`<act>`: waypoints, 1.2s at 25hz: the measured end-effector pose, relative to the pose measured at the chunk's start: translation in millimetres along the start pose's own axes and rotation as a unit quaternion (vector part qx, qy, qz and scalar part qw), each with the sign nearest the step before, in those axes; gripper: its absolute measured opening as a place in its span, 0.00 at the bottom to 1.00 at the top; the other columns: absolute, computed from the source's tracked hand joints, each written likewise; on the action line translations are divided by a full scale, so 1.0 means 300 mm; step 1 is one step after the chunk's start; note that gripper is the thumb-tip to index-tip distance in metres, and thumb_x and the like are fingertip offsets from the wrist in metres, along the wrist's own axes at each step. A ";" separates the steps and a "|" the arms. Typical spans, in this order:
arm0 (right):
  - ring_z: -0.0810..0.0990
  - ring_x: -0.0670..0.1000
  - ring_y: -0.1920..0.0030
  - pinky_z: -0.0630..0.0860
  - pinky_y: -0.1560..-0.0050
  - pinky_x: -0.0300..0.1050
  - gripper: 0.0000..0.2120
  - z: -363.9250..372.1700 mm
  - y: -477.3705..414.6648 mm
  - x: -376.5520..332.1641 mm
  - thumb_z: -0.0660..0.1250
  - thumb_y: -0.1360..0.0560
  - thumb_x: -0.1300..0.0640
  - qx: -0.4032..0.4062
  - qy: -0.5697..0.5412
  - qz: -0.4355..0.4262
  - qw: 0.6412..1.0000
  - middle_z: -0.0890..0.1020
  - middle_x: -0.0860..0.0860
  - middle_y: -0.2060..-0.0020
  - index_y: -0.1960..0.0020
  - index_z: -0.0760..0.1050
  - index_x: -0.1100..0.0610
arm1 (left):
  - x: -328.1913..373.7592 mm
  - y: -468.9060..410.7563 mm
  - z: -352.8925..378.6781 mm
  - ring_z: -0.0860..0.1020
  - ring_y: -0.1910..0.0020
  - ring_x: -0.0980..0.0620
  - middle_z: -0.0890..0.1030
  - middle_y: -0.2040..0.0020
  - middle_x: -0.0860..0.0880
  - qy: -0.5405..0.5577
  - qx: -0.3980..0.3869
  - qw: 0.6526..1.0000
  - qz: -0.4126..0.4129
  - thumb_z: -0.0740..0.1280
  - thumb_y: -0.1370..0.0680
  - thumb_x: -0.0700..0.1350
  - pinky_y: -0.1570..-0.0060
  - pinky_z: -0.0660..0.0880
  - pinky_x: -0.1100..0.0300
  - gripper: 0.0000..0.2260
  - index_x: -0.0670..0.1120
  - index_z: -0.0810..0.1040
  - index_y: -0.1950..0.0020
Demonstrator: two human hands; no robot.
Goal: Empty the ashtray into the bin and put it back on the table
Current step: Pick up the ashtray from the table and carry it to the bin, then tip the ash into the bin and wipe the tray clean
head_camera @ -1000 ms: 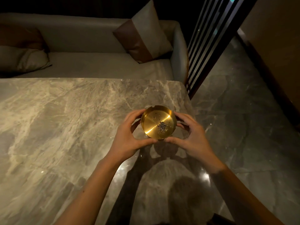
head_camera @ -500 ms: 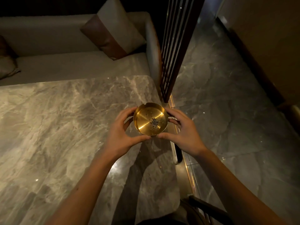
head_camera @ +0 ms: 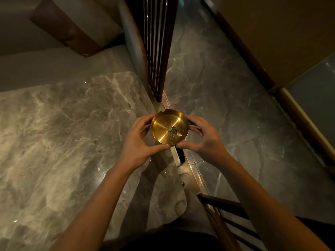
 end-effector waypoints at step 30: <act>0.75 0.49 0.40 0.72 0.41 0.36 0.36 0.074 -0.304 1.369 0.78 0.36 0.68 -0.334 -0.089 0.284 0.894 0.78 0.52 0.40 0.31 0.70 0.60 | -1.078 -0.238 0.852 0.72 0.32 0.49 0.74 0.32 0.49 0.117 0.119 0.879 -0.446 0.82 0.40 0.42 0.42 0.72 0.60 0.41 0.51 0.68 0.30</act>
Point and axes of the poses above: each hand's wrist, its own y-axis away from the middle knuckle, its own z-axis out of the palm, x = y × z, the point moved 10 cm from there along -y, towards the middle knuckle
